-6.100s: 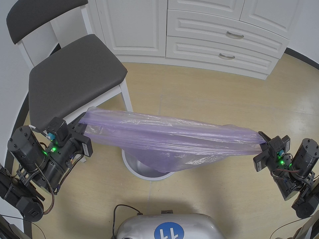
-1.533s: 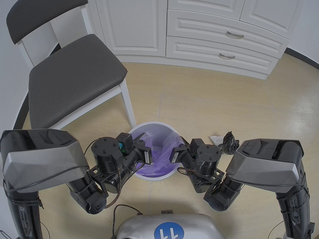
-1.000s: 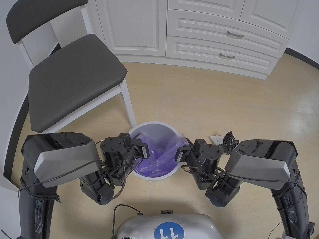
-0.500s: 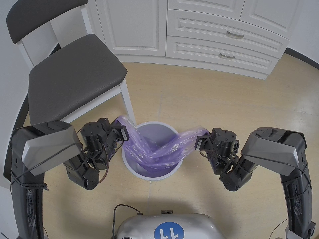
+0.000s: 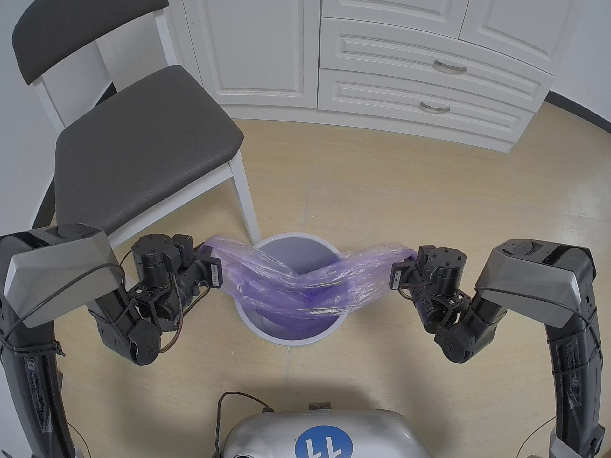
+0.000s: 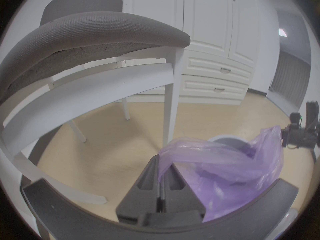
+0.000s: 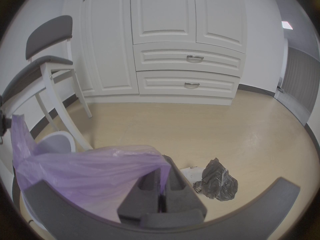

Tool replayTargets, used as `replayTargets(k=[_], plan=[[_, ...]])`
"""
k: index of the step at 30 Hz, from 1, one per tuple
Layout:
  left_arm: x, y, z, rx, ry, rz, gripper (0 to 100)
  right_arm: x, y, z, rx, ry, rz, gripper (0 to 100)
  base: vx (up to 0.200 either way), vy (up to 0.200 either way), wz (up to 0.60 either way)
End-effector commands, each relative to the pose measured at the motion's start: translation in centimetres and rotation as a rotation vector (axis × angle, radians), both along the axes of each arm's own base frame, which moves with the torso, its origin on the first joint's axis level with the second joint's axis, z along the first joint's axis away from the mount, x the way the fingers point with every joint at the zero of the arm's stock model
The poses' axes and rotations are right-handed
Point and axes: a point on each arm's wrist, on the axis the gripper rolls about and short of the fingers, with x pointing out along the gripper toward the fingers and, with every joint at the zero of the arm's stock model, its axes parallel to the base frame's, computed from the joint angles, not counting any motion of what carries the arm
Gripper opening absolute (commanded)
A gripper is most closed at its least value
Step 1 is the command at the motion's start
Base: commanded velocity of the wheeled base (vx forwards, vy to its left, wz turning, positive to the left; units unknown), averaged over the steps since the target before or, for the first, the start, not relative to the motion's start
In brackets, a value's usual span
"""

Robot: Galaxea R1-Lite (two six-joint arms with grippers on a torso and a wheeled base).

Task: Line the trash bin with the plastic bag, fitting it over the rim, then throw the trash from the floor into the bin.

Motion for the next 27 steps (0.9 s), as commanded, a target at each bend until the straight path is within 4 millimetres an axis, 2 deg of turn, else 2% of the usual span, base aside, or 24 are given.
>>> replayTargets(k=[1, 11, 18, 21, 27], plan=[[-0.7, 1.6, 0.3, 0.068, 0.010, 0.017, 0, -0.7, -0.9, -0.6, -0.055, 0.039, -0.008, 0, 0.000, 0.000, 0.00], [-1.9, 2.5, -0.7, 0.132, 0.088, -0.045, 0, -3.2, -1.8, -1.6, -0.150, 0.139, 0.057, 0, 0.000, 0.000, 0.00], [-2.5, 3.0, -0.8, 0.148, 0.112, -0.074, 0, -4.1, -1.8, -1.7, -0.166, 0.162, 0.082, 0, 0.000, 0.000, 0.00], [-3.5, 3.7, -1.1, 0.196, 0.137, -0.120, 0, -4.8, -1.7, -2.0, -0.190, 0.183, 0.097, 0, 0.000, 0.000, 0.00], [-4.2, 4.8, -1.3, 0.226, 0.156, -0.176, 0, -5.9, -1.8, -1.9, -0.225, 0.206, 0.115, 0, 0.000, 0.000, 0.00]])
